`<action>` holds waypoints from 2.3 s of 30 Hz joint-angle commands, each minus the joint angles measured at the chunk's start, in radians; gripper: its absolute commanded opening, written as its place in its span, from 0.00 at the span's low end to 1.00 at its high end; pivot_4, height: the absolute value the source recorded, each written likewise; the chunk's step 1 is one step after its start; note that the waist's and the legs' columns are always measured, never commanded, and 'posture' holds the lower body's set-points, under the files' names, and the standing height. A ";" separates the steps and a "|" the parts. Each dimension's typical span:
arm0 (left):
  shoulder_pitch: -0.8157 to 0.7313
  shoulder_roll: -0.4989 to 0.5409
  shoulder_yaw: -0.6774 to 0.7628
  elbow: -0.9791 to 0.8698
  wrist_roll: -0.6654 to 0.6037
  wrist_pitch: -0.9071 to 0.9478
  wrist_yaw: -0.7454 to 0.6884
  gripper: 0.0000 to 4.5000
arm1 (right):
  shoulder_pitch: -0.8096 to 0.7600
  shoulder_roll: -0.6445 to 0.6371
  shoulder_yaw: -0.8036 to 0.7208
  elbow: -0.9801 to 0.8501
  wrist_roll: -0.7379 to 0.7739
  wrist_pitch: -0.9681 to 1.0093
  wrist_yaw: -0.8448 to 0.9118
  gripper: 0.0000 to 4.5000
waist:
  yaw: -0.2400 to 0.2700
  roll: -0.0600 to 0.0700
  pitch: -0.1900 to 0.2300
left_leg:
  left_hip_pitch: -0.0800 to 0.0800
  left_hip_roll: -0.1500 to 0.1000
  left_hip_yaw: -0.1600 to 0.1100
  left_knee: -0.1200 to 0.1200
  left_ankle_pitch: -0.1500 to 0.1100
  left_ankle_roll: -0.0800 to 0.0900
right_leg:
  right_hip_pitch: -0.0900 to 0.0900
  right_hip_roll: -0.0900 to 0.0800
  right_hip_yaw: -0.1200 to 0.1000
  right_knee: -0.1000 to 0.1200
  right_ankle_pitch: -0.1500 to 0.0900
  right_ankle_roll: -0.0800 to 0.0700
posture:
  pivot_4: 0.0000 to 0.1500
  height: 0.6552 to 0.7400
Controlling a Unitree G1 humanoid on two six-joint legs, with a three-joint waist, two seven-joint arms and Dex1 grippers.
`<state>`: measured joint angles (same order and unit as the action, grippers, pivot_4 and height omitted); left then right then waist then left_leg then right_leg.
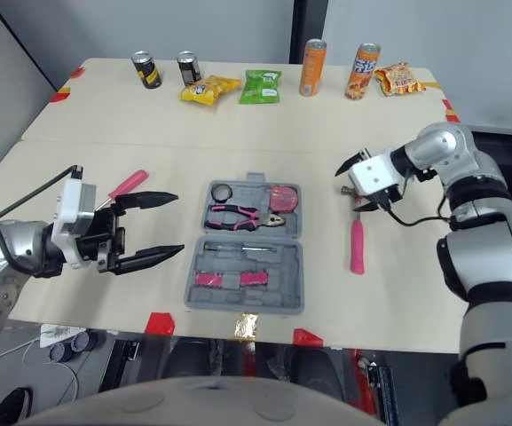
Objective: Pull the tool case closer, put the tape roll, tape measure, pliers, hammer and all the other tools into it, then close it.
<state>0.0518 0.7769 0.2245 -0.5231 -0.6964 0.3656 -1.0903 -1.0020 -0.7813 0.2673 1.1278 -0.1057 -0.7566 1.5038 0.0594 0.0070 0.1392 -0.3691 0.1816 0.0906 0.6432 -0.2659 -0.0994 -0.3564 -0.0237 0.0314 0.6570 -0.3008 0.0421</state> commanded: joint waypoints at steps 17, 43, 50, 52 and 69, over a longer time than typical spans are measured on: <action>-0.027 0.014 0.028 -0.008 -0.036 -0.005 -0.020 0.99 | 0.853 0.080 -0.559 -1.156 0.433 1.287 -0.725 1.00 | 0.041 0.002 -0.004 | 0.003 0.004 0.004 -0.005 0.000 -0.003 | 0.000 0.003 0.003 -0.008 0.003 0.005 | 1.00 1.00; -0.024 0.008 0.030 0.055 -0.004 -0.066 -0.079 1.00 | 0.897 0.372 -0.484 -1.307 0.384 1.561 -1.199 0.50 | 0.029 0.005 -0.008 | 0.006 0.004 0.004 -0.009 0.001 -0.006 | -0.001 0.000 0.002 -0.009 0.002 0.004 | 1.00 1.00; -0.021 0.008 0.027 0.054 -0.004 -0.074 -0.081 1.00 | 0.856 0.387 -0.522 -1.290 0.401 1.595 -1.241 0.00 | 0.029 0.005 -0.009 | 0.006 0.004 0.004 -0.009 0.001 -0.006 | -0.001 0.000 0.001 -0.008 0.002 0.004 | 1.00 1.00; -0.022 0.007 0.025 0.054 -0.004 -0.076 -0.081 1.00 | 0.854 0.402 -0.527 -1.306 0.414 1.623 -1.252 0.00 | 0.028 0.005 -0.009 | 0.006 0.004 0.004 -0.009 0.001 -0.006 | -0.001 0.000 0.001 -0.008 0.002 0.004 | 1.00 1.00; -0.018 0.001 0.008 0.043 -0.011 -0.079 -0.088 1.00 | 1.154 0.567 -0.516 -1.713 0.446 1.774 -1.377 0.00 | 0.024 0.005 -0.013 | 0.020 0.003 0.006 -0.019 0.002 -0.008 | 0.009 -0.003 0.001 -0.015 0.002 0.004 | 1.00 1.00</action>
<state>0.0421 0.7762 0.2308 -0.4656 -0.7029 0.3009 -1.1725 0.1446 -0.2175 -0.2506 -0.5651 0.3443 1.0317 0.1323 0.0836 0.0121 0.1267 -0.3492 0.1849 0.0961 0.6235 -0.2635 -0.1079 -0.3475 -0.0264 0.0318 0.6420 -0.2990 0.0462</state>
